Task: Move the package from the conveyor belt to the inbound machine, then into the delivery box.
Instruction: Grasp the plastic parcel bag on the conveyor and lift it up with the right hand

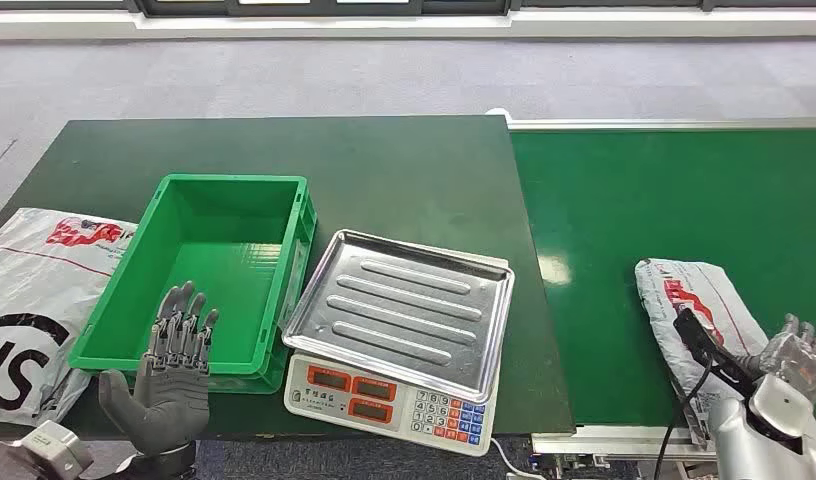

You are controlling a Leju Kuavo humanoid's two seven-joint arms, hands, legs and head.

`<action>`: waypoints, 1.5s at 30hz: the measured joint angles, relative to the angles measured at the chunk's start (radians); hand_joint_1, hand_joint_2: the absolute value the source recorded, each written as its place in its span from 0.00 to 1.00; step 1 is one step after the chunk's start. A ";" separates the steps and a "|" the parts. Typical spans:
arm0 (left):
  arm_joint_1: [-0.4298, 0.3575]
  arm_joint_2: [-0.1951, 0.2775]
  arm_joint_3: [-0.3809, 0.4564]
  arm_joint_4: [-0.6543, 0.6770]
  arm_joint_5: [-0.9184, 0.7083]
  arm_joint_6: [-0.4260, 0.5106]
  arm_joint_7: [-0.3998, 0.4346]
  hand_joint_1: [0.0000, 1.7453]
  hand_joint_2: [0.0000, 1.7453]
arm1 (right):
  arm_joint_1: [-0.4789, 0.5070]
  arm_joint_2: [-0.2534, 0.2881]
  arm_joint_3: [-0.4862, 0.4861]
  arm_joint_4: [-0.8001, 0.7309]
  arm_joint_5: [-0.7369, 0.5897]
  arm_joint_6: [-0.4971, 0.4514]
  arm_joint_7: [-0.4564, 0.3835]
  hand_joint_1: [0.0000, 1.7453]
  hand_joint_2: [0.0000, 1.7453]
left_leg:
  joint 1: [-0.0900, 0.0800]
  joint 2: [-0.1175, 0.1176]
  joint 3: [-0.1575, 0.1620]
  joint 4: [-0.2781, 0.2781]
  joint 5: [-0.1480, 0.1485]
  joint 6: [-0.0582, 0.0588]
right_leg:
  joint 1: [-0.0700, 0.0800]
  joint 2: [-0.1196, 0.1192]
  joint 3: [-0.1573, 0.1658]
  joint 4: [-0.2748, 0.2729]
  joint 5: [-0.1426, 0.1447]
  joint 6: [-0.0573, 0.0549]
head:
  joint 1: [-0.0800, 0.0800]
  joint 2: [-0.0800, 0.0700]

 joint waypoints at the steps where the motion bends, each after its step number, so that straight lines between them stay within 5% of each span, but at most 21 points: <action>1: 0.000 0.000 0.000 0.000 0.000 0.000 0.000 0.00 0.00 | 0.000 0.000 0.000 0.003 0.000 0.001 0.000 0.00 1.00 | 0.000 0.000 0.000 0.000 0.000 0.000 | 0.000 0.000 0.000 0.000 0.000 0.000 | 0.000 0.000; 12: -0.001 0.001 0.000 0.000 0.000 0.001 0.004 0.00 0.00 | 0.000 0.000 0.002 0.030 0.000 0.016 0.005 0.00 1.00 | 0.000 0.000 0.000 0.000 0.000 0.000 | 0.000 0.000 0.000 0.000 0.000 0.000 | 0.000 0.000; 23: -0.039 0.010 -0.003 0.029 0.014 0.021 0.021 0.00 0.00 | 0.085 0.006 0.035 -0.016 -0.027 0.244 -0.018 0.00 1.00 | 0.000 0.000 0.002 0.000 0.000 0.000 | 0.001 0.000 0.001 0.000 -0.001 0.000 | 0.000 0.000; 40: -0.054 0.020 -0.003 0.060 0.024 0.043 0.019 0.00 0.00 | 0.165 0.040 0.119 -0.139 -0.076 0.341 -0.104 0.00 1.00 | 0.002 0.002 0.006 0.000 -0.001 -0.001 | 0.002 0.001 0.005 0.000 -0.001 0.001 | 0.000 0.000; 44: -0.048 0.020 -0.003 0.059 0.024 0.043 0.015 0.00 0.00 | 0.185 0.049 0.169 -0.153 -0.116 0.333 -0.159 1.00 1.00 | 0.002 0.004 0.008 0.000 -0.003 -0.002 | 0.003 0.004 0.007 0.000 -0.001 0.000 | 0.000 0.000; 45: -0.046 0.020 -0.003 0.059 0.024 0.041 0.013 0.00 0.00 | 0.193 0.051 0.184 -0.159 -0.124 0.319 -0.177 1.00 1.00 | 0.003 0.005 0.007 0.000 -0.004 -0.002 | 0.003 0.005 0.008 0.000 -0.002 0.000 | 0.000 0.000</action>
